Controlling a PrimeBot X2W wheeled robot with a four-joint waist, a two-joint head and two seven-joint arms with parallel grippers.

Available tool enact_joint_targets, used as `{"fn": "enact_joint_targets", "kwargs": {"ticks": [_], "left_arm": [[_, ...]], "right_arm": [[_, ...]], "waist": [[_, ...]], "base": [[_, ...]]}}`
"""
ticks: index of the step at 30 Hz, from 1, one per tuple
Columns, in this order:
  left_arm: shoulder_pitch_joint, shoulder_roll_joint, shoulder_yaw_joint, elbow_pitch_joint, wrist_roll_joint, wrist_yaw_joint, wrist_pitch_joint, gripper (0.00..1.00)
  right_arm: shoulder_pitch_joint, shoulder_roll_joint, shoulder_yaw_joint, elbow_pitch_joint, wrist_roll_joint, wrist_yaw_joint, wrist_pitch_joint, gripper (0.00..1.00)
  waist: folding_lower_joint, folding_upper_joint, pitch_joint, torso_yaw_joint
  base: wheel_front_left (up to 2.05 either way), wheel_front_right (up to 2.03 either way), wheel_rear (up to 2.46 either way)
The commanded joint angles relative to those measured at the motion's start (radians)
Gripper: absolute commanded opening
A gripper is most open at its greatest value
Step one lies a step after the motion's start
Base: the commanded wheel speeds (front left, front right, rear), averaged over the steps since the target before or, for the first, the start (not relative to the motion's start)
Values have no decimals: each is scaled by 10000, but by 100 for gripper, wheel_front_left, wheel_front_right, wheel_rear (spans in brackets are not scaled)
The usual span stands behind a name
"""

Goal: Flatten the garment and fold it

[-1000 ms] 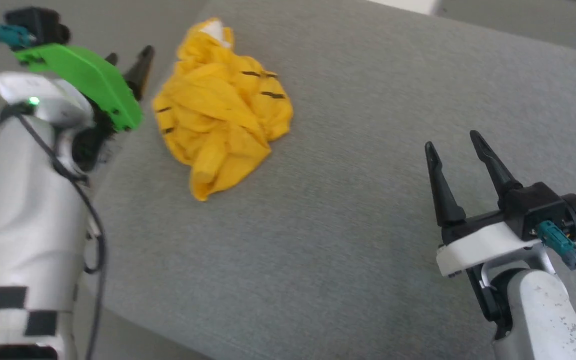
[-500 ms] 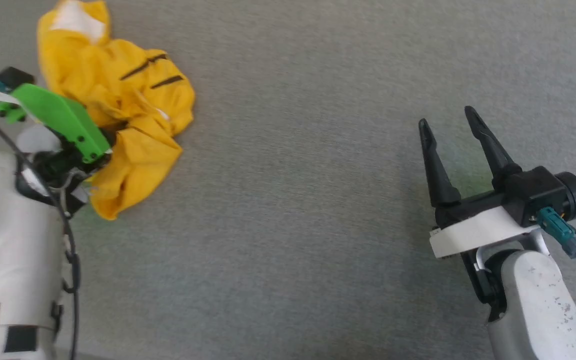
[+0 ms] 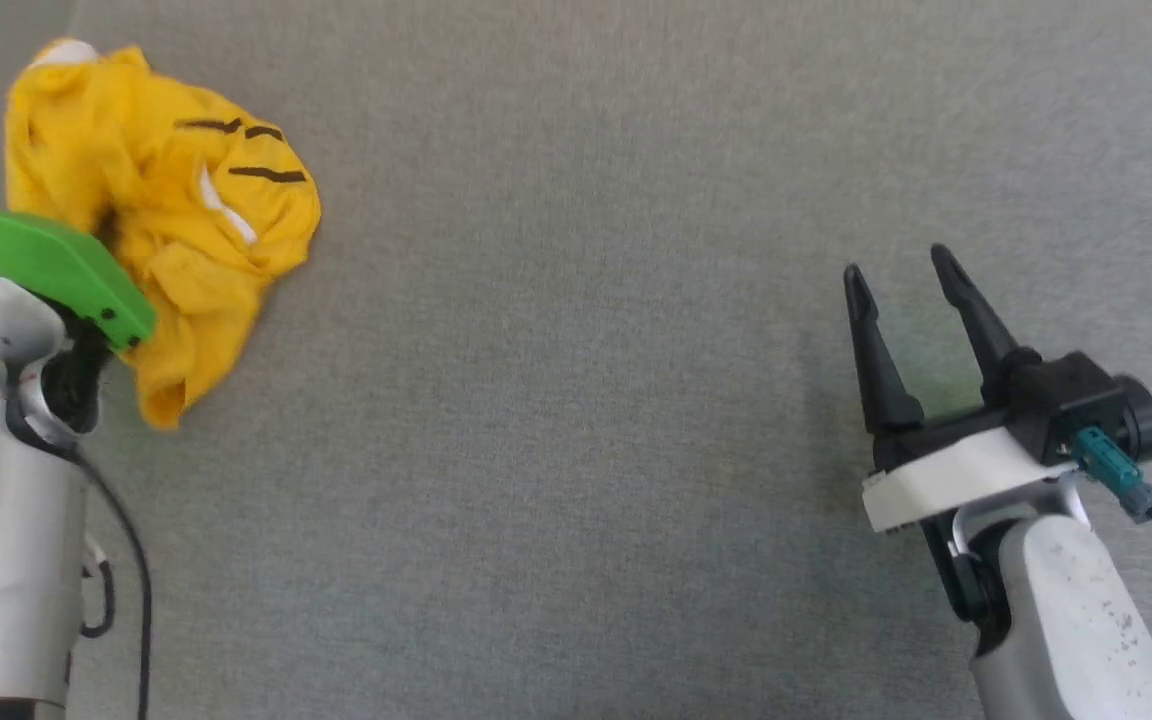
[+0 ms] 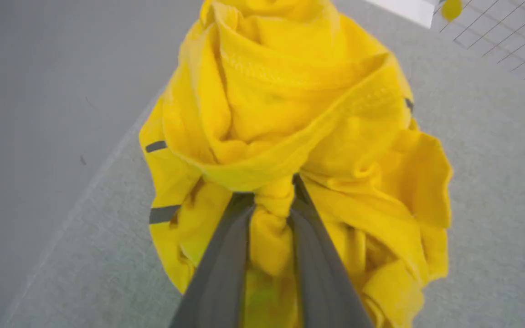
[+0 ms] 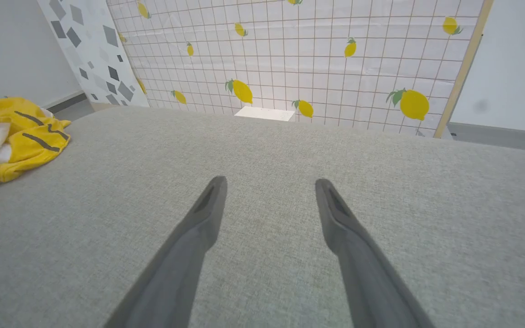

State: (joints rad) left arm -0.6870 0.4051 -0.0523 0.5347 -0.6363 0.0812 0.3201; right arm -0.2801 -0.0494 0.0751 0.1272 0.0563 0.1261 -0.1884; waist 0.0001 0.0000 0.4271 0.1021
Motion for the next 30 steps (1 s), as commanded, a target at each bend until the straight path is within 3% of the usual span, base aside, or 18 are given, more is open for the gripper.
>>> {"fn": "enact_joint_targets", "kwargs": {"ticks": [1, 6, 12, 23, 30], "left_arm": [[-173, 168, 31, -96, 308, -63, -776, 0], [-863, 444, -390, -460, 1646, -180, -3574, 0], [-1781, 170, -1146, -769, 2460, -358, -4818, 0], [-2441, -1872, -2700, -1241, 2288, -1089, -4864, 0], [-1586, -3249, -4009, -216, 1569, -1725, -4517, 0]], "right_arm": [[165, -8, -27, 77, 93, 46, -108, 100], [645, -8, -109, 274, 255, 46, -150, 100], [1216, -8, -337, 289, 410, 46, -87, 100], [1866, -8, -616, -207, 364, 46, 278, 100], [1971, -8, -655, -454, 306, 46, 471, 100]], "waist": [[-1, 0, -1256, 214], [-1, 0, -2473, 80], [-1, 0, -3433, -391], [-1, 0, -3732, -1926], [-1, 0, -3669, -3093]], "base": [[0, 0, 0], [0, 0, 0], [0, 0, 0], [0, 0, 0], [0, 0, 0]]}}
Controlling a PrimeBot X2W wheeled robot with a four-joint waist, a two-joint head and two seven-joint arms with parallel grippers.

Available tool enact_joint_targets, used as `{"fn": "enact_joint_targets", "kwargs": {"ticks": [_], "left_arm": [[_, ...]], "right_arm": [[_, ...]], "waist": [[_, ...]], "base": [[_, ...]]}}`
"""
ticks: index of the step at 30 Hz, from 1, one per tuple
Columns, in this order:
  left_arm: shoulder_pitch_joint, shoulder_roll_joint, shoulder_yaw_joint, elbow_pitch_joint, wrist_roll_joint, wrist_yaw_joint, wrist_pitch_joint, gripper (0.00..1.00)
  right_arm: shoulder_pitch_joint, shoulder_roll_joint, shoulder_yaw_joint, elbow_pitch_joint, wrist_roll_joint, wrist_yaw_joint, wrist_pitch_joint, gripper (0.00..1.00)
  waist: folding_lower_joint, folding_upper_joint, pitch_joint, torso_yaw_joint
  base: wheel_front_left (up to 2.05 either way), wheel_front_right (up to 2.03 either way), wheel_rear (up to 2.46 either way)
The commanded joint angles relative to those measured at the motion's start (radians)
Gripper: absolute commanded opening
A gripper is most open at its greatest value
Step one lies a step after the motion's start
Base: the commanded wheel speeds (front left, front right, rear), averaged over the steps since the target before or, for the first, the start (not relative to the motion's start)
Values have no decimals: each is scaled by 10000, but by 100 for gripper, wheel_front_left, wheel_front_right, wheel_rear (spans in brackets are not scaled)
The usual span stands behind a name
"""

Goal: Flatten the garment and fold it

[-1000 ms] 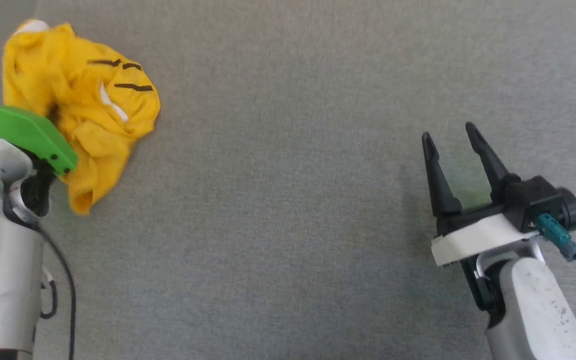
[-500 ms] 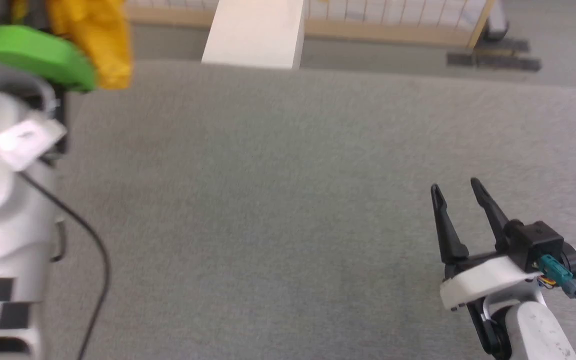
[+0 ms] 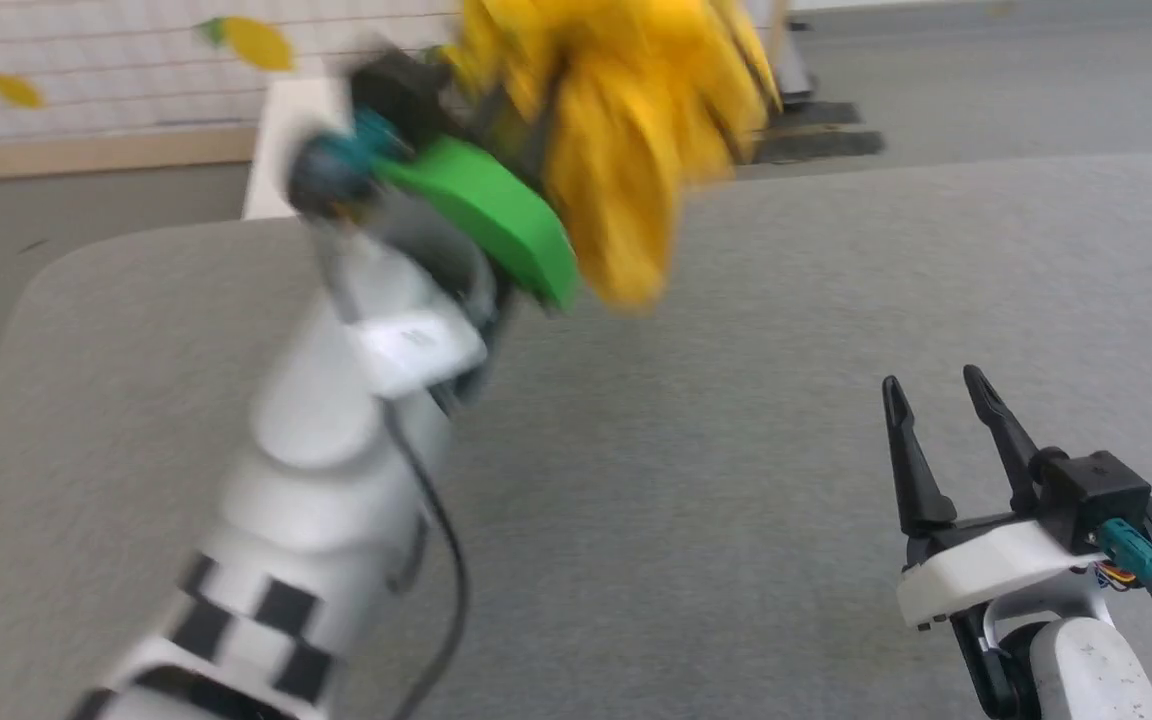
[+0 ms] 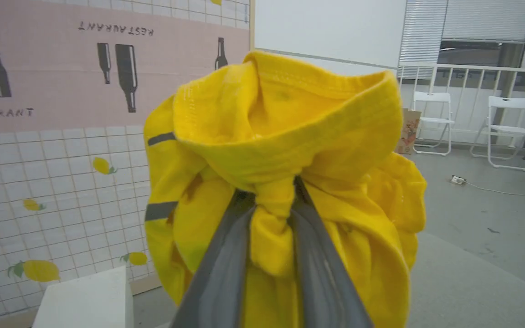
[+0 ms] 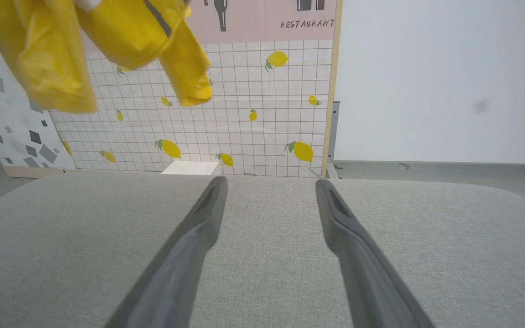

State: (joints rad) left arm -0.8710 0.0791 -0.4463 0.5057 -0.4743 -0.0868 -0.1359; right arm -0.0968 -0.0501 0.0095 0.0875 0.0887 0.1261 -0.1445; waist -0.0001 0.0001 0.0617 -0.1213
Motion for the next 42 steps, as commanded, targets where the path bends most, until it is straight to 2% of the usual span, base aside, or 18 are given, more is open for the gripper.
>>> {"fn": "enact_joint_targets", "kwargs": {"ticks": [1, 7, 11, 14, 16, 18, 21, 26, 31, 35, 39, 42], "left_arm": [[453, -91, -419, 322, -209, -150, 286, 0], [1408, -264, -2409, 2041, -707, -377, 2238, 0], [1870, -282, -3327, 2949, -1142, -414, 3714, 0], [2084, -285, -3652, 3391, -1639, -421, 4831, 0], [2075, -286, -3760, 3506, -1860, -422, 5275, 100], [1970, -286, -3591, 3345, -2201, -332, 5073, 100], [1826, -286, -3232, 3059, -2327, -143, 4176, 100], [1757, -49, -2469, 2224, -2270, 175, 1770, 100], [2243, 390, -1621, 1298, -2175, 733, -612, 100], [3040, 897, -945, 371, -1968, 1150, -1191, 100], [4209, 1319, 129, -1120, -1520, 1519, -1251, 100], [5239, 1479, 843, -2165, -1011, 1623, -1255, 100]], "right_arm": [[146, -1, 8, -98, -17, 46, 67, 100], [148, -1, 123, -249, 7, 46, 168, 100], [161, -1, 132, -270, 62, 46, 178, 100], [202, -1, 108, -290, 41, 46, 207, 100], [247, -1, 61, -320, 9, 46, 247, 100], [273, -1, 45, -389, -22, 46, 314, 100], [286, -1, 65, -464, -40, 46, 353, 100], [353, -1, 80, -559, -87, 46, 428, 100], [440, -1, 32, -661, -124, 46, 504, 100], [495, -1, -4, -770, -141, 46, 579, 100], [524, -1, -30, -841, -139, 46, 669, 100], [549, -1, 69, -815, -96, 46, 900, 100]], "waist": [[1, -1, 21, -1033], [1, -1, 152, -1779], [1, -1, 217, -1996], [1, -1, 226, -1994], [1, -1, 218, -1878], [1, -1, 158, -1611], [1, -1, 71, -1333], [1, -1, -146, -774], [1, -1, -333, -269], [1, -1, -394, 38], [1, -1, -334, 330], [1, -1, -277, 511]], "base": [[0, 0, 0], [0, 0, 0], [0, 0, 0], [0, 0, 0], [0, 0, 0], [0, 0, 0], [0, 0, 0], [0, 0, 0], [0, 0, 0], [0, 0, 0], [0, 0, 0], [0, 0, 0]]}}
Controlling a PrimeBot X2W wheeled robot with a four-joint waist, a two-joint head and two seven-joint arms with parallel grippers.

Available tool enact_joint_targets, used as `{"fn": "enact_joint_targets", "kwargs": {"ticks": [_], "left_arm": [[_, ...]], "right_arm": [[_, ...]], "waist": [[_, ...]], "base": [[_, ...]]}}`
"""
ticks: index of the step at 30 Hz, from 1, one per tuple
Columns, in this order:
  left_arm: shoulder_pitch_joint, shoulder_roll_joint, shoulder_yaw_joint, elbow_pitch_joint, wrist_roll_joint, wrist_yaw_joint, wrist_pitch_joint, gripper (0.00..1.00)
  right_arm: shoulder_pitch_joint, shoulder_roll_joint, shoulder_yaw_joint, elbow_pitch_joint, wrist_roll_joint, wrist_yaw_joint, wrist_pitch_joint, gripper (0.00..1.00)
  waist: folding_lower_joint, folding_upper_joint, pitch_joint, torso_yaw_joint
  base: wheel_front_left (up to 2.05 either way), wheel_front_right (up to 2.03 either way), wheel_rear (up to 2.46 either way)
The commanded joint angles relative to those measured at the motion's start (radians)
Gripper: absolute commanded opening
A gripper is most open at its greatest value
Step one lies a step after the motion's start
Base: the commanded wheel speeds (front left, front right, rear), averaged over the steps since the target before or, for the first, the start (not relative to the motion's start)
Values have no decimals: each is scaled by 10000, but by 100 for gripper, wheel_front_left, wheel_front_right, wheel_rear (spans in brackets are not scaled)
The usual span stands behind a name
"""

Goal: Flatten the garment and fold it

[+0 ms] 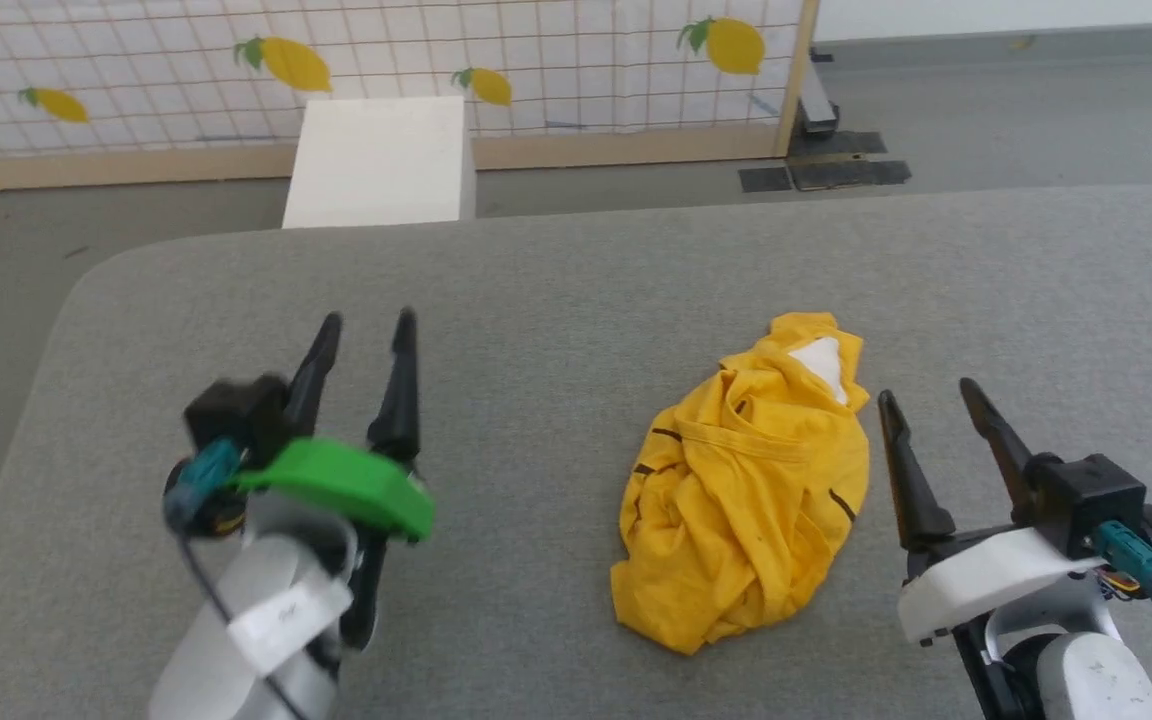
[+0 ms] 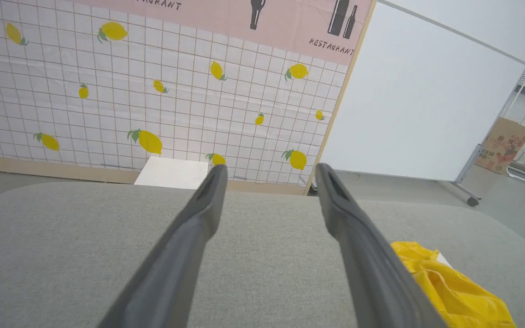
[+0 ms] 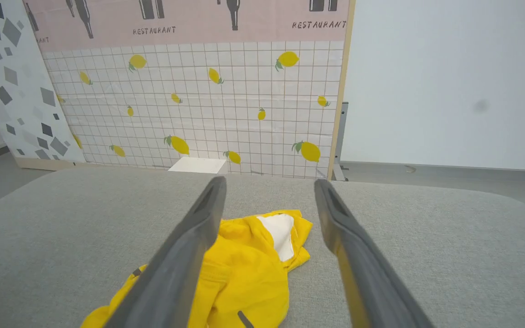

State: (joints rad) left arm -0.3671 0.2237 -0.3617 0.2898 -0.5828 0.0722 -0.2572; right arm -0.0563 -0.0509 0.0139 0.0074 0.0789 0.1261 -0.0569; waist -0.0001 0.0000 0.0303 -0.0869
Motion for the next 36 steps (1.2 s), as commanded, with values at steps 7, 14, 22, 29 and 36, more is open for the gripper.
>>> {"fn": "enact_joint_targets", "kwargs": {"ticks": [7, 14, 22, 29, 36], "left_arm": [[1989, -169, 1279, -1547, 1024, -44, -43, 100], [2586, -724, 2001, -2083, 1646, -378, -44, 100], [2523, -1222, 2461, -1951, 2135, -870, -45, 100], [2506, -1457, 2762, -1650, 2344, -1208, -45, 100], [2553, -1555, 3014, -1510, 2512, -1370, -45, 100]], "right_arm": [[149, 7, 445, 404, 617, 46, 2053, 100], [-320, 7, 570, 851, 977, 46, 4526, 100], [-674, 7, 828, 913, 1368, 46, 5442, 31], [-727, 7, 1163, 466, 1466, 46, 4970, 0], [-2011, 7, 3027, -374, 1962, 46, 4622, 0]], "waist": [[1, 0, 283, 554], [1, 0, 736, 929], [1, 0, 1014, 1257], [1, 0, 828, 1281], [1, 0, 557, 1063]], "base": [[0, 0, 0], [0, 0, 0], [0, 0, 0], [0, 0, 0], [0, 0, 0]]}}
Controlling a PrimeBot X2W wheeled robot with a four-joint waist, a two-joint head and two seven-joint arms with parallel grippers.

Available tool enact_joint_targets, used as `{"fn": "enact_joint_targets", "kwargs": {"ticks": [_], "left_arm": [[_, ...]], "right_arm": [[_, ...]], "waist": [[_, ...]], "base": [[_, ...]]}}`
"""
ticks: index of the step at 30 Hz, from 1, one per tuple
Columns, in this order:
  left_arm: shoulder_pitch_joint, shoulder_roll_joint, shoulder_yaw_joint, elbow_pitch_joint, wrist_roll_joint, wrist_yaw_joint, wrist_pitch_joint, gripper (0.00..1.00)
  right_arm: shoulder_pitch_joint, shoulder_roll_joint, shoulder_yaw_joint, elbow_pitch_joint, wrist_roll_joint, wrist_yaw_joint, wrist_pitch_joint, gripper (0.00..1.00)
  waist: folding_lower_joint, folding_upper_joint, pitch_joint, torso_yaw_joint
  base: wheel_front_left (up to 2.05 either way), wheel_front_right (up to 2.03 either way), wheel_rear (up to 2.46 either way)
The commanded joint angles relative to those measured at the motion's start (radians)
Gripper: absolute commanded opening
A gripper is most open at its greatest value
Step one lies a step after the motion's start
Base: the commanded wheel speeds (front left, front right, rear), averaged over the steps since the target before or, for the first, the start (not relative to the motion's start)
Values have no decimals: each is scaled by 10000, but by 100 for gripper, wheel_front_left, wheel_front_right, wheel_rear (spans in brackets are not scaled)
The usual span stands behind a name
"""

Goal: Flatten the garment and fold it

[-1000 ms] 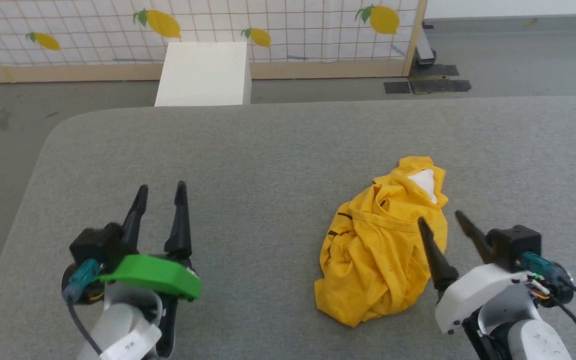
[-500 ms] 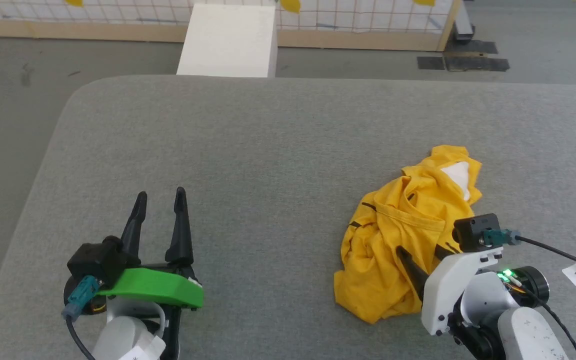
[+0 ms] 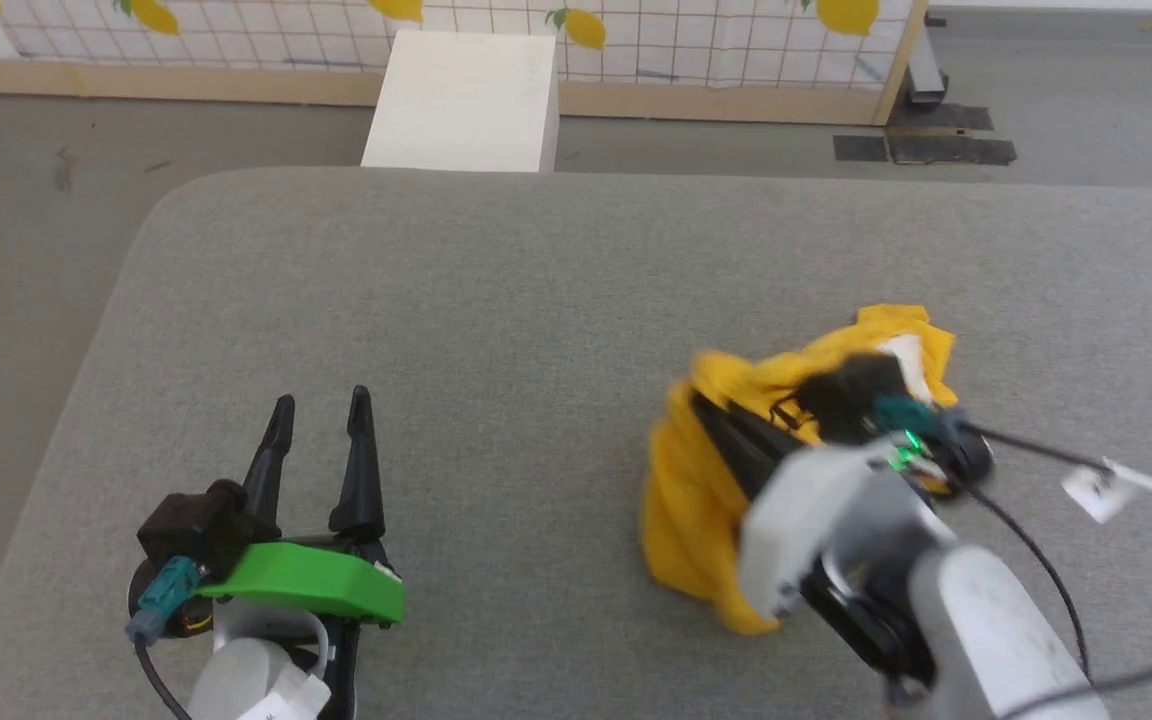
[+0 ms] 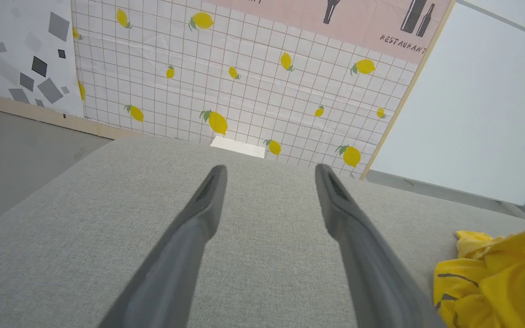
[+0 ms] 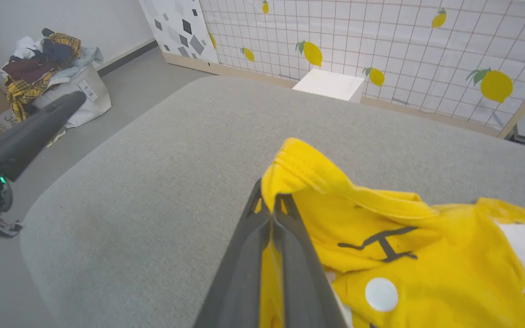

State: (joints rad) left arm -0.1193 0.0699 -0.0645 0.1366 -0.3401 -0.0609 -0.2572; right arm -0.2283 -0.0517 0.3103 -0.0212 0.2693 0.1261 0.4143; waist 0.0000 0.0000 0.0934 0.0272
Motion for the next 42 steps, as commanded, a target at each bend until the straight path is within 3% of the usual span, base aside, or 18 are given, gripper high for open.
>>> {"fn": "enact_joint_targets", "kwargs": {"ticks": [1, 8, 13, 17, 29, 33, 34, 35, 42], "left_arm": [[78, -24, 70, 38, 96, -59, -45, 100], [118, -71, 151, 204, 206, -191, -45, 100], [160, -104, 24, 320, 269, -255, -45, 100], [153, -123, -48, 375, 289, -281, -45, 100], [-79, -158, -209, 407, 305, -326, -45, 100], [-163, -165, -253, 481, 297, -341, -45, 100], [-175, -166, -256, 490, 299, -341, -45, 100], [-180, -168, -254, 505, 301, -340, -45, 100], [-202, -177, -324, 610, 294, -373, -45, 100]], "right_arm": [[-610, 15, 329, -104, 65, 46, -139, 0], [-3321, 15, 1607, -107, 735, 46, -900, 0], [-4480, 15, 1065, -189, 833, 46, -1687, 0], [-4170, 15, -268, 250, 234, 46, -1513, 0], [-1416, -210, -6669, 2575, -3820, 46, -142, 0], [-832, -170, -7891, 2858, -4424, 46, 40, 0], [-712, -147, -8050, 2869, -4487, 46, 61, 20], [-574, -121, -8190, 2876, -4525, 46, 50, 99], [305, 5, -8154, 1753, -3780, 46, -1150, 100]], "waist": [[0, 0, -105, -106], [0, 0, -284, -164], [0, 0, -384, -83], [0, 0, -397, -46], [0, 0, 120, -186], [0, 0, 204, -247], [0, 0, 205, -267], [0, 0, 190, -296], [0, 0, -48, -351]], "base": [[0, 0, 0], [0, 0, 0], [0, 0, 0], [0, 0, 0], [0, 0, 0], [0, 0, 0], [0, 0, 0], [0, 0, 0], [0, 0, 0]]}}
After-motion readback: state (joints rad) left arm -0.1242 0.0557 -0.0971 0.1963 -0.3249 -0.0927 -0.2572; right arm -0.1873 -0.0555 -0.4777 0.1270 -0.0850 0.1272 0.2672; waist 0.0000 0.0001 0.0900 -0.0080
